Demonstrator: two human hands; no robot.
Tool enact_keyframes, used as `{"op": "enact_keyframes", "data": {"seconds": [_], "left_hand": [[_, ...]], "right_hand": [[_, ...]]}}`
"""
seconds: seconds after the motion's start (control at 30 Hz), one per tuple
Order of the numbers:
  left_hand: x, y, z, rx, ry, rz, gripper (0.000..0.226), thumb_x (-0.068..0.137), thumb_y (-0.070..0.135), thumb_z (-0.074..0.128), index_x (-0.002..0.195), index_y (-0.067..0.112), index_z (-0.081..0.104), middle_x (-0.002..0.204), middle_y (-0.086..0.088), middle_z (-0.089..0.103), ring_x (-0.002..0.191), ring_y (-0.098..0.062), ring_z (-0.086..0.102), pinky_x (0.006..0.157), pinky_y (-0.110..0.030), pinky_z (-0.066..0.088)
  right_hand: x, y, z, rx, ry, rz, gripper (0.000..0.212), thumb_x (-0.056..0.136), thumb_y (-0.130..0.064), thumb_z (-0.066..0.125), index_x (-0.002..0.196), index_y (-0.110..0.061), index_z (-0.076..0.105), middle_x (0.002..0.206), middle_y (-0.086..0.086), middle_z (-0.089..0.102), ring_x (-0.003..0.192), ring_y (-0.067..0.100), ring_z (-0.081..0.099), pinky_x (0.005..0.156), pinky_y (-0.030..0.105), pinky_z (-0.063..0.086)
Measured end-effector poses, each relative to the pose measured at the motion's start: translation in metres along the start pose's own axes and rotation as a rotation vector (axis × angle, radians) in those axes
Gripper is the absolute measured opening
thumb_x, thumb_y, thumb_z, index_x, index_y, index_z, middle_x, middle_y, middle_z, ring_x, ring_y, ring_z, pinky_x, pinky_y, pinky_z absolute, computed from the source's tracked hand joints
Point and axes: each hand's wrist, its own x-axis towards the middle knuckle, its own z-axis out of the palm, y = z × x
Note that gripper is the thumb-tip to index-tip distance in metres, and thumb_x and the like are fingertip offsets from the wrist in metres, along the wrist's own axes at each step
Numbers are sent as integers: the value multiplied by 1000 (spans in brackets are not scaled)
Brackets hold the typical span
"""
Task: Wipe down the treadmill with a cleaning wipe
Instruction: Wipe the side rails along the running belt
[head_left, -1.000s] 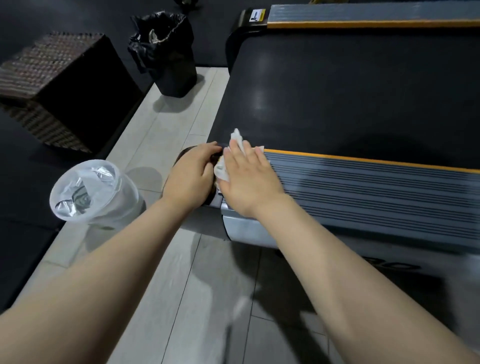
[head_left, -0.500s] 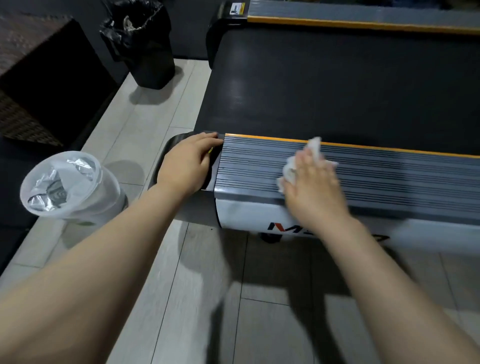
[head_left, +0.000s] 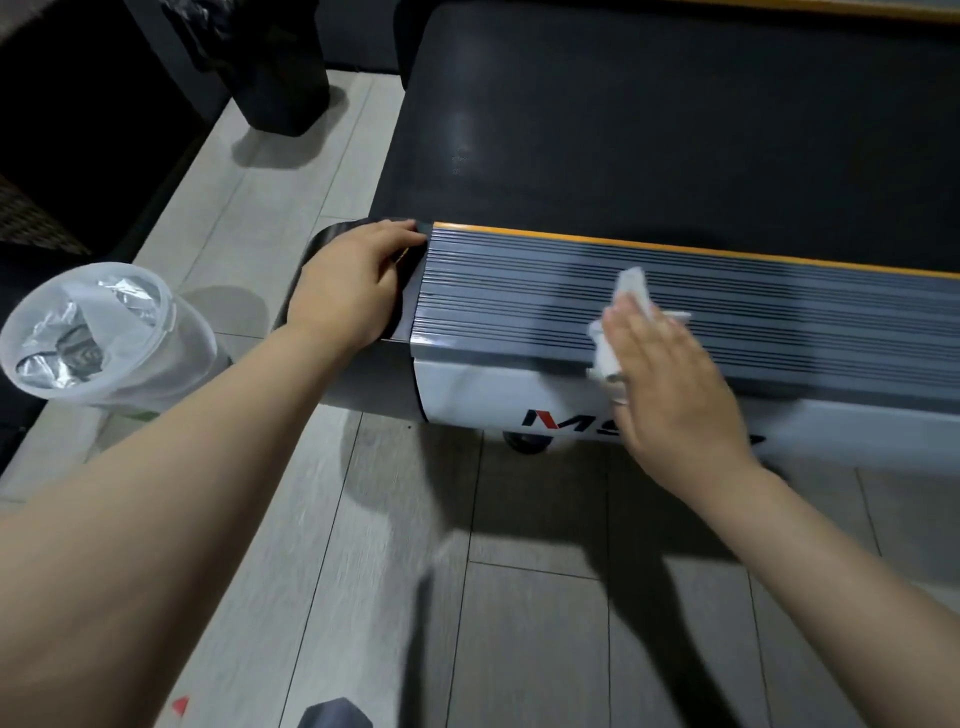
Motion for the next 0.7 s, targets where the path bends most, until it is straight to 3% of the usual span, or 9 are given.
{"op": "enact_keyframes", "data": {"seconds": [0.07,0.17,0.27,0.33,0.4,0.5,0.6,0.7], "left_hand": [[0,1,0,15,12,7,44,94,9,44,130,25,64,141,9,56,133,-14,47,109,-31,38],[-5,1,-1,-12,59,-7,43,92,10,43,126,24,66,134,7,62,126,-15,53,104,-30,42],[-13,4,-6,-72,20,129,48,85,13,40,126,21,64,131,6,64,122,-15,56,103,-27,41],[-19,4,-7,-24,-69,269,49,86,15,40,130,19,63,137,5,59,127,-13,53,108,-28,39],[-20,3,-5,-28,-76,269,46,90,17,40,128,19,64,138,6,59,127,-12,53,109,-31,40],[-24,10,3,-91,-36,150,41,93,22,40,127,24,64,136,12,59,127,-10,53,106,-33,42],[-33,18,15,7,51,170,40,95,25,41,126,23,64,139,10,58,130,-11,51,105,-32,42],[-37,18,19,59,105,166,43,91,23,40,127,22,64,140,9,57,131,-13,51,107,-33,42]], "right_hand": [[-1,3,0,-53,30,2,64,94,-26,35,153,-3,24,160,17,20,148,31,18,120,47,18],[31,-40,10,-118,80,-316,66,91,-19,41,153,-4,23,160,14,21,148,30,16,121,42,9],[63,-80,24,-410,177,-681,62,94,-11,13,155,-3,9,162,12,13,149,30,14,123,42,9],[67,-87,35,-586,138,-788,60,93,-10,-4,152,3,-7,163,14,0,150,30,3,122,44,-1],[59,-83,53,-787,33,-860,55,96,-11,-9,146,10,-17,160,21,-12,148,35,-10,116,49,-13],[38,-72,95,-984,-135,-993,63,102,-23,11,143,14,-19,151,31,-27,142,43,-21,104,58,-26],[26,-73,121,-1055,-296,-1085,63,103,-21,22,150,8,-8,160,21,-13,148,32,-10,111,48,-17],[21,-68,137,-985,-234,-1066,61,102,-17,25,152,4,-3,163,14,2,150,26,1,112,43,-15]]}}
